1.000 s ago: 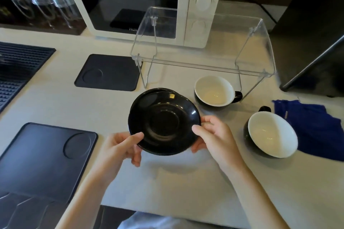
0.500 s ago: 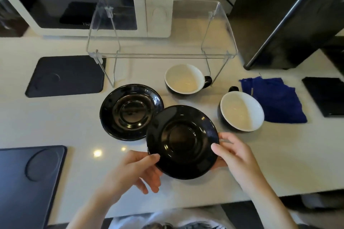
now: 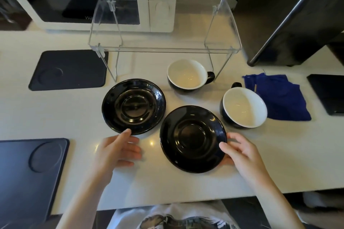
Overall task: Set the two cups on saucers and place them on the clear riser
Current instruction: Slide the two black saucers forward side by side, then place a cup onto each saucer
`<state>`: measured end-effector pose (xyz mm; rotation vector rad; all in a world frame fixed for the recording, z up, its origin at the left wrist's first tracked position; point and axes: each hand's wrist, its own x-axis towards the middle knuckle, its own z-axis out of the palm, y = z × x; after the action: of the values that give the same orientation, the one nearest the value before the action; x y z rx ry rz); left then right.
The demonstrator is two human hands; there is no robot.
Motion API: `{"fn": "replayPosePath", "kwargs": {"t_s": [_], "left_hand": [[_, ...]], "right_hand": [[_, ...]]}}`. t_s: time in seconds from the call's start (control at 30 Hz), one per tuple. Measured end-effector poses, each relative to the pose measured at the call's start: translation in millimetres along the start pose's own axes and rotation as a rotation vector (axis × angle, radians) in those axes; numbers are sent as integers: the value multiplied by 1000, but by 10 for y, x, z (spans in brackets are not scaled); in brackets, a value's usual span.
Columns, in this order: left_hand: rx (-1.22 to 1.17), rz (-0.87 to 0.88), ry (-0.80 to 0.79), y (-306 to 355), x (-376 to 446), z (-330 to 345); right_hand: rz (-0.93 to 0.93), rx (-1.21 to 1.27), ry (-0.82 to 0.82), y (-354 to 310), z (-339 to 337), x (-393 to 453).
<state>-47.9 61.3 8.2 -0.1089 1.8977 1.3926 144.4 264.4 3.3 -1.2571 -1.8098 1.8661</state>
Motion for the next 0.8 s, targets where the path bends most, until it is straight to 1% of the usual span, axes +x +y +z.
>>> {"fn": "replayPosePath", "kwargs": {"t_s": [0.13,0.23,0.4,0.57,0.7,0.8], "left_hand": [[-79,59,64,-43,70,-88],[-81,105,60,-73,97,-99],[-105,130,52,-103,106,-96],[-119,149,50,-137,67,-99],[-105,159,47,-142,52,-101],[-63,192,86,-148,24,-84]], "right_hand": [[-26,3,7,25,-30,36],[-54,31,34,27,-18,59],[-91,51,98,39,3,83],[-61,32,183,106,16,115],[-11,-107,107,31,-48,123],[18,-254,46,-91,-210,109]]}}
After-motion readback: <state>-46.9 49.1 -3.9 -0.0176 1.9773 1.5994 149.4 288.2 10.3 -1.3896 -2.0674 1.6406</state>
